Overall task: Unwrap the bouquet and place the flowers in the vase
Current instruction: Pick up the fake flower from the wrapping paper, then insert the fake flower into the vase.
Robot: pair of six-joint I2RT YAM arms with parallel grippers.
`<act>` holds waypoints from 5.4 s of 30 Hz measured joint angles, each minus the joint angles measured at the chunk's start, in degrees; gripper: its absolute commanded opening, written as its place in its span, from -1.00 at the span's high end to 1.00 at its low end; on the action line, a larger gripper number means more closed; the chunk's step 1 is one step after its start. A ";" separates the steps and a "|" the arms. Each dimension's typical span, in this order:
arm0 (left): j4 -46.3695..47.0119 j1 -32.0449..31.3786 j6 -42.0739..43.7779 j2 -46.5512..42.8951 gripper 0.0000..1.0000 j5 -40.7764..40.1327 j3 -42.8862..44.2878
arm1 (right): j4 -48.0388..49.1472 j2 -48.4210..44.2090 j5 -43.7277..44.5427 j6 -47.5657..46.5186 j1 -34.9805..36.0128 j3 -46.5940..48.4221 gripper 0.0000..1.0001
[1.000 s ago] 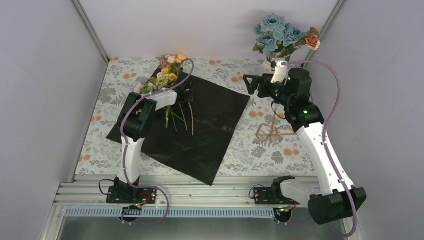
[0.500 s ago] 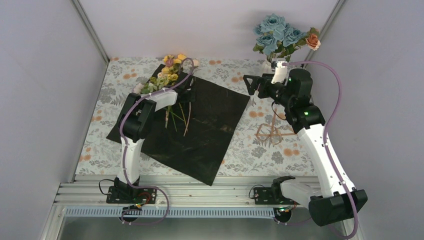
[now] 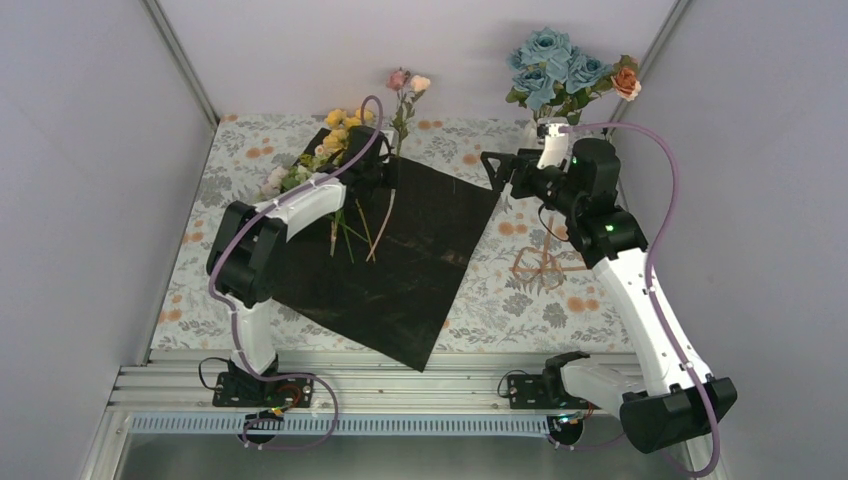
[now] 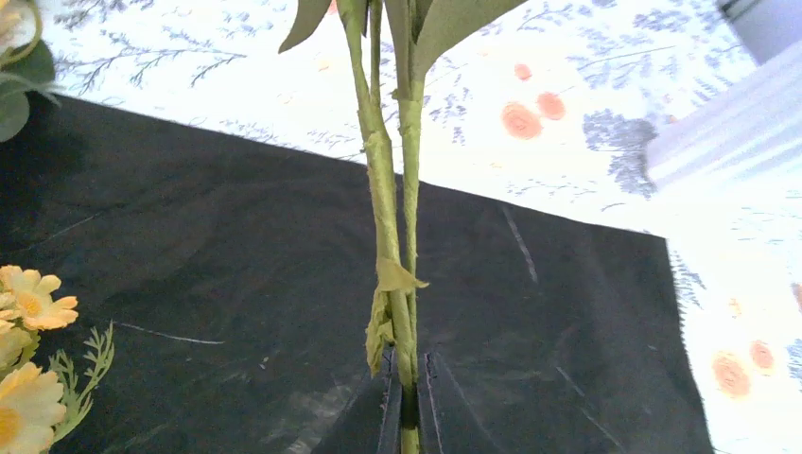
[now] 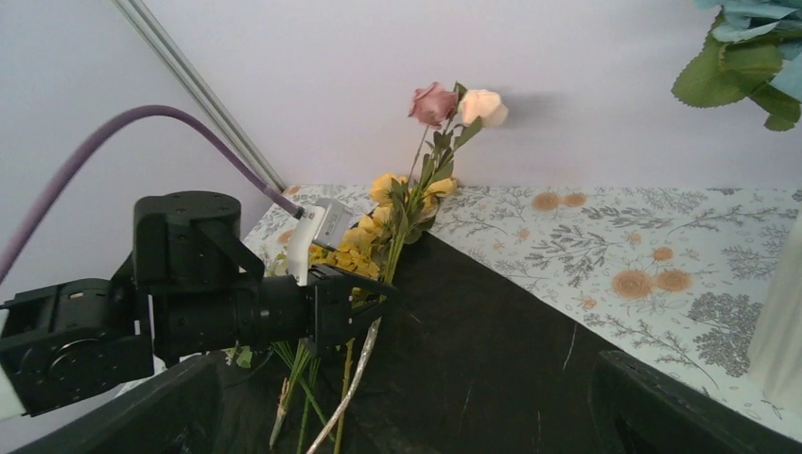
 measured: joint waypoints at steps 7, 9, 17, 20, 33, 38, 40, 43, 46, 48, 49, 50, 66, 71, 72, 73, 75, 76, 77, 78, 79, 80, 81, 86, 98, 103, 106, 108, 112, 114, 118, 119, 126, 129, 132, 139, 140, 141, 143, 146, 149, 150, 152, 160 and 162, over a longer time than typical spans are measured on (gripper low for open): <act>1.46 -1.66 2.86 -8.85 0.95 5.14 -3.89 | 0.50 1.01 -0.87 1.99 2.16 0.35 -0.62; 1.73 -2.89 3.72 -11.41 0.95 6.54 -3.85 | 0.98 2.08 -1.38 3.32 2.93 0.98 -0.43; 1.62 -7.10 6.82 -19.87 0.95 12.13 -4.28 | 3.98 6.91 -3.96 6.91 5.90 3.98 -0.31; 1.73 -7.56 7.56 -23.30 0.95 15.04 -5.05 | 5.25 7.41 -4.66 8.59 7.06 3.98 -0.33; 2.75 -8.96 10.14 -27.47 0.95 23.74 -8.92 | 10.75 10.69 -8.31 13.07 10.12 3.98 -0.13; 2.78 -9.33 11.47 -27.47 0.95 25.22 -9.27 | 11.26 11.04 -7.89 14.10 10.67 3.98 0.19; 2.75 -9.49 11.85 -27.47 0.95 25.49 -9.27 | 11.39 11.04 -7.28 14.43 10.78 3.98 0.38; 2.75 -9.60 12.28 -27.52 0.92 26.10 -9.49 | 11.80 11.04 -6.27 15.23 10.95 3.96 0.61; 2.75 -9.68 12.68 -27.76 0.65 26.23 -9.86 | 12.04 11.04 -5.57 15.28 11.15 3.96 0.89; 2.73 -9.77 13.16 -27.87 0.49 26.12 -9.86 | 12.09 11.02 -5.07 15.04 11.26 3.96 0.92; 2.58 -9.81 13.11 -27.91 0.37 25.75 -9.86 | 12.09 11.02 -4.70 14.84 11.34 3.96 0.92; 2.36 -9.84 13.16 -27.91 0.19 25.16 -9.86 | 12.09 10.99 -4.31 14.60 11.43 3.93 0.92; -9.68 -9.88 14.60 -32.76 -1.00 9.66 -8.57 | 5.70 10.03 25.22 -0.24 12.24 10.08 0.92; -15.06 -9.88 15.63 -36.79 -1.00 1.57 -8.35 | 5.03 10.80 37.51 -6.10 12.24 18.36 0.92; -16.15 -9.88 16.04 -37.92 -1.00 0.09 -8.35 | 5.03 11.39 39.91 -7.41 12.24 20.35 0.92; -17.11 -9.88 16.44 -39.10 -1.00 -1.42 -8.35 | 5.05 12.07 42.29 -8.76 12.24 22.21 0.92; -18.53 -9.88 17.14 -41.33 -1.00 -3.89 -8.55 | 4.83 13.60 46.51 -11.23 12.24 25.66 0.92; -19.10 -9.88 17.70 -42.62 -1.00 -5.16 -8.94 | 4.68 14.53 48.59 -12.59 12.22 27.41 0.92; -19.61 -9.88 18.32 -44.13 -1.00 -6.56 -9.62 | 4.57 15.61 50.60 -13.97 12.22 29.16 0.93; -19.91 -9.88 18.53 -44.72 -1.00 -7.06 -9.90 | 4.46 16.59 52.15 -15.02 12.11 30.58 0.93; -20.13 -9.88 19.26 -45.90 -1.00 -8.04 -10.69 | 4.24 17.81 53.86 -16.24 11.96 32.33 0.93; -20.50 -9.88 19.89 -46.88 -1.00 -8.96 -11.61 | 4.07 19.15 55.54 -17.38 11.69 34.12 0.93; -20.79 -9.88 20.44 -47.56 -1.00 -9.75 -12.44 | 3.58 20.52 56.96 -18.32 11.50 36.00 0.93; -21.79 -9.88 22.40 -48.94 -1.00 -14.19 -16.87 | 0.52 27.61 62.07 -21.09 9.94 46.10 0.93; -21.05 -9.88 23.67 -50.38 -1.00 -15.91 -21.53 | 0.83 31.91 61.55 -25.07 5.44 51.01 0.93; -20.04 -9.88 23.78 -50.51 -1.00 -16.02 -21.53 | 1.31 35.06 57.83 -24.68 1.84 50.99 0.93; -19.71 -9.88 23.82 -50.53 -1.00 -16.33 -21.53 | 1.44 36.15 55.12 -23.71 0.02 50.12 0.93; -19.32 -9.88 23.85 -50.58 -1.00 -16.57 -21.66 | 1.75 36.24 53.66 -22.93 -1.03 48.50 0.92; -19.12 -9.88 23.85 -50.62 -1.00 -16.85 -21.86 | 3.78 36.22 50.27 -21.27 -3.04 43.54 0.92; -19.10 -9.88 23.85 -50.62 -1.00 -16.94 -21.86 | 5.07 36.22 48.63 -20.74 -3.91 40.92 0.92; -19.10 -9.88 23.85 -50.62 -1.00 -16.96 -21.88 | 8.35 35.17 46.38 -20.02 -4.42 37.77 0.92; -19.10 -9.88 23.85 -50.62 -1.00 -16.96 -21.88 | 9.03 34.58 46.10 -19.87 -4.42 36.87 0.92; -19.10 -9.88 23.85 -50.62 -1.00 -16.96 -21.88 | 14.73 28.35 44.96 -19.08 -4.55 27.19 0.92; -19.10 -9.88 23.85 -50.62 -1.00 -16.96 -21.88 | 17.38 27.26 44.15 -18.86 -4.70 24.65 0.92; -19.10 -9.88 23.85 -50.62 -1.00 -16.96 -21.88 | 19.89 26.97 43.32 -18.18 -5.01 22.97 0.90; -19.10 -9.88 23.87 -50.62 -1.00 -16.96 -21.88 | 21.46 26.95 40.59 -16.24 -6.36 22.18 0.85; -19.10 -9.88 23.87 -50.62 -1.00 -16.98 -21.88 | 21.35 26.95 40.37 -16.00 -6.51 22.27 0.85; -19.10 -9.88 23.87 -50.60 -1.00 -16.98 -21.88 | 21.11 26.95 40.15 -15.80 -6.62 22.47 0.85; -19.10 -9.88 23.87 -50.58 -1.00 -16.98 -21.88 | 19.98 27.08 39.98 -15.69 -6.78 23.34 0.85; -19.10 -9.88 23.87 -50.56 -1.00 -16.98 -21.88 | 17.35 28.09 39.76 -16.02 -6.82 26.08 0.85; -19.10 -9.88 23.87 -50.53 -1.00 -16.98 -21.88 | 13.97 30.08 39.74 -16.76 -6.84 30.23 0.85; -19.10 -9.88 23.87 -50.51 -1.00 -16.98 -21.88 | 12.63 30.86 39.60 -17.00 -6.84 31.76 0.85; -19.10 -9.88 23.87 -50.51 -1.00 -16.98 -21.88 | 10.71 32.44 39.28 -17.38 -6.86 34.23 0.85; -19.10 -9.88 23.87 -50.40 -1.00 -16.98 -21.88 | 9.94 36.65 38.27 -17.09 -6.86 36.96 0.90; -19.10 -9.88 23.87 -50.25 -1.00 -16.96 -21.88 | 10.51 36.79 37.57 -16.98 -6.86 36.83 0.90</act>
